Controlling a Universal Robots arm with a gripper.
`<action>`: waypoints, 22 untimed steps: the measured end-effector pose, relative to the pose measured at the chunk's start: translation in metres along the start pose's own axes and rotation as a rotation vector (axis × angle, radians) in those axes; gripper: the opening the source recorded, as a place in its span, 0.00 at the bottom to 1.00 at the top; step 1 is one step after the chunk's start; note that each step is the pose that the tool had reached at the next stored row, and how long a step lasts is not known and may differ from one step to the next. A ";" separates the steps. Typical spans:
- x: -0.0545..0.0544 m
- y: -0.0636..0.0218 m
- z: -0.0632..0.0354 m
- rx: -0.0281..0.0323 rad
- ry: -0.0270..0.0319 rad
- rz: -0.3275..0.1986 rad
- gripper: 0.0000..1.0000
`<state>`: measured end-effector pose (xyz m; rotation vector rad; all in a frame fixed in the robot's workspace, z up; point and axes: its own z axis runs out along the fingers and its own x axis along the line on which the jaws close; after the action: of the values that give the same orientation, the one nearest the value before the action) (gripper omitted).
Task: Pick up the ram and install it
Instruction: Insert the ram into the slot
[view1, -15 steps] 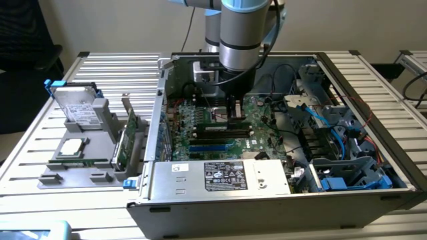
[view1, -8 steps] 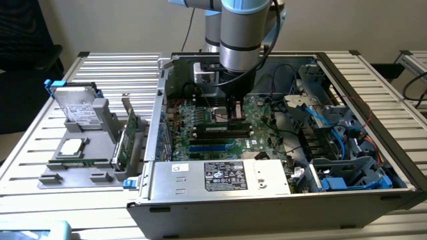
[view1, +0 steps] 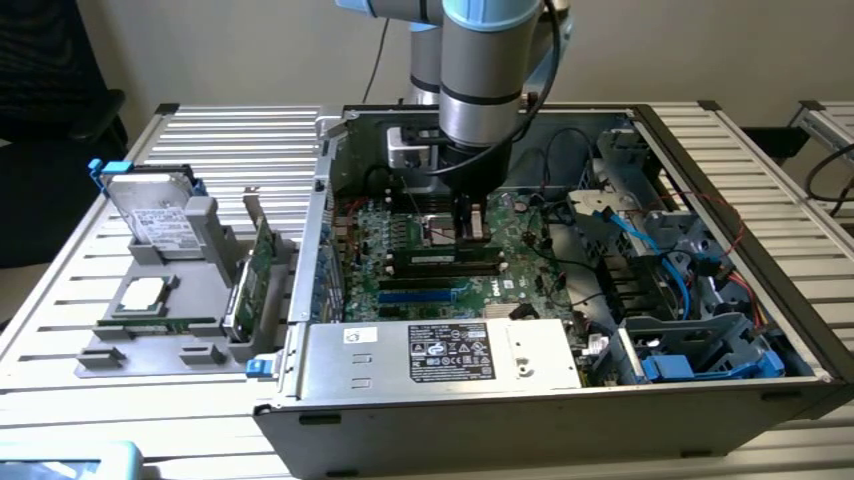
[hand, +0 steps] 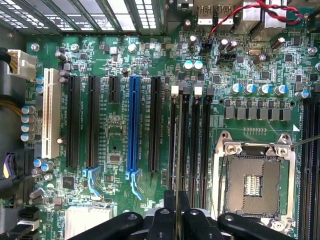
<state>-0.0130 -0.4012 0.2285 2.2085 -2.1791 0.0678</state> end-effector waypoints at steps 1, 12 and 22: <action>0.000 0.0000 0.0001 -0.0001 0.0001 0.000 0.14; 0.001 0.0000 0.0019 0.0002 -0.0002 -0.004 0.14; 0.000 0.0000 0.0031 0.0002 0.0000 -0.005 0.14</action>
<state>-0.0130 -0.4012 0.2253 2.2139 -2.1736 0.0679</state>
